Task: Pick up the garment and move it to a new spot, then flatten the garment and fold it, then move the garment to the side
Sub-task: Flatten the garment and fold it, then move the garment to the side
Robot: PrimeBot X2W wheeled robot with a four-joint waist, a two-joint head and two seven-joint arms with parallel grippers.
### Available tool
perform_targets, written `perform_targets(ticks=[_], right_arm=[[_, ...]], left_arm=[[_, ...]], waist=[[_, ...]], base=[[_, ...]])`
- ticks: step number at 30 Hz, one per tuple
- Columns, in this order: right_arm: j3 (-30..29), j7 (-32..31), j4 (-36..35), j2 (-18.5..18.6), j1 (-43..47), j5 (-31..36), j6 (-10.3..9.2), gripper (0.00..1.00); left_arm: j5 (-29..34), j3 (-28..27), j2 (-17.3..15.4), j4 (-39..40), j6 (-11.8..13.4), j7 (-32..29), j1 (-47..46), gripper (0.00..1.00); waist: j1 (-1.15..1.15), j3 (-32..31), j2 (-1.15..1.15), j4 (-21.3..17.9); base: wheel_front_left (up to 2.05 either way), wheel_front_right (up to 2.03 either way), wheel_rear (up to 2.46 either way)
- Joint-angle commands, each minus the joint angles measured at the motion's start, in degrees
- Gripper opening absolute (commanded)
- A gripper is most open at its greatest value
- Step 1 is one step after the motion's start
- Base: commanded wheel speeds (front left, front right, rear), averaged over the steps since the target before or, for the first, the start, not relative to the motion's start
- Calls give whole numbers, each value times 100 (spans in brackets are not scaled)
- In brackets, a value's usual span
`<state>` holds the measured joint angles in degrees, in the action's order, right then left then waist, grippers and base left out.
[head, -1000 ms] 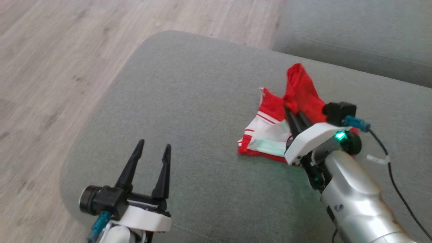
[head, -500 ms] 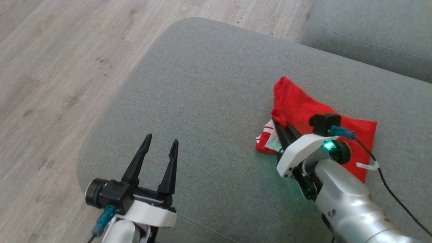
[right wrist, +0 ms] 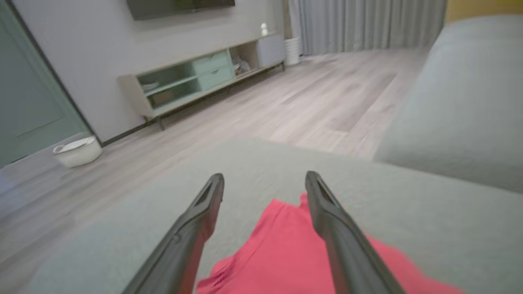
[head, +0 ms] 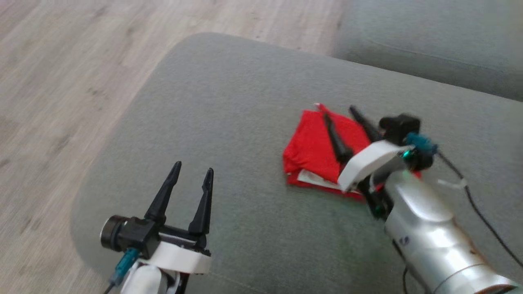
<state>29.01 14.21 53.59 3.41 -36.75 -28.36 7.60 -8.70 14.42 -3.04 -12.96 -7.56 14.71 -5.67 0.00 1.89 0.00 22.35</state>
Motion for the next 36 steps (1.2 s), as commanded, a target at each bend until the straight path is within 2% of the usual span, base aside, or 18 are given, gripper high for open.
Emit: perform_targets(ticks=[1, 5, 9, 13, 17, 21, 27, 36], right_arm=[[-184, 75, -325, -53, -150, 276, -11, 100], [-1274, 77, -1230, -52, 461, 1435, -11, 100], [-2024, 77, -2329, -52, 1301, 2148, -11, 100], [-2332, 78, -3164, -53, 2112, 2417, -11, 100], [-2487, 78, -3660, -53, 2753, 2431, -11, 100], [-2583, 78, -3869, -53, 3191, 2329, -11, 100], [-2612, 78, -3891, -53, 3386, 2251, -11, 100], [-2630, 65, -3544, -53, 3001, 2183, -11, 100]], left_arm=[[47, -252, -39, 210, 15, 29, -259, 100], [84, -408, -58, 212, 37, 29, -190, 100], [129, -561, -102, 59, 69, 29, -103, 100], [161, -734, -113, 22, 116, 29, -15, 100], [173, -871, -102, 44, 117, 29, 121, 100], [173, -969, -81, 84, 102, 29, 262, 100], [195, -1010, -53, 111, 77, 29, 355, 100], [132, -887, -15, 152, 35, 29, 115, 100]], waist=[[0, -88, 0, -265], [0, -163, 0, -674], [0, -233, 0, -1033], [0, -268, 0, -1313], [0, -290, 0, -1513], [0, -282, 0, -1588], [0, -269, 0, -1585], [0, -13, 0, -1325]], base=[[0, 0, 0], [0, 0, 0], [0, 0, 0], [0, 0, 0], [0, 0, 0], [0, 0, 0], [0, 0, 0], [0, 0, 0]])
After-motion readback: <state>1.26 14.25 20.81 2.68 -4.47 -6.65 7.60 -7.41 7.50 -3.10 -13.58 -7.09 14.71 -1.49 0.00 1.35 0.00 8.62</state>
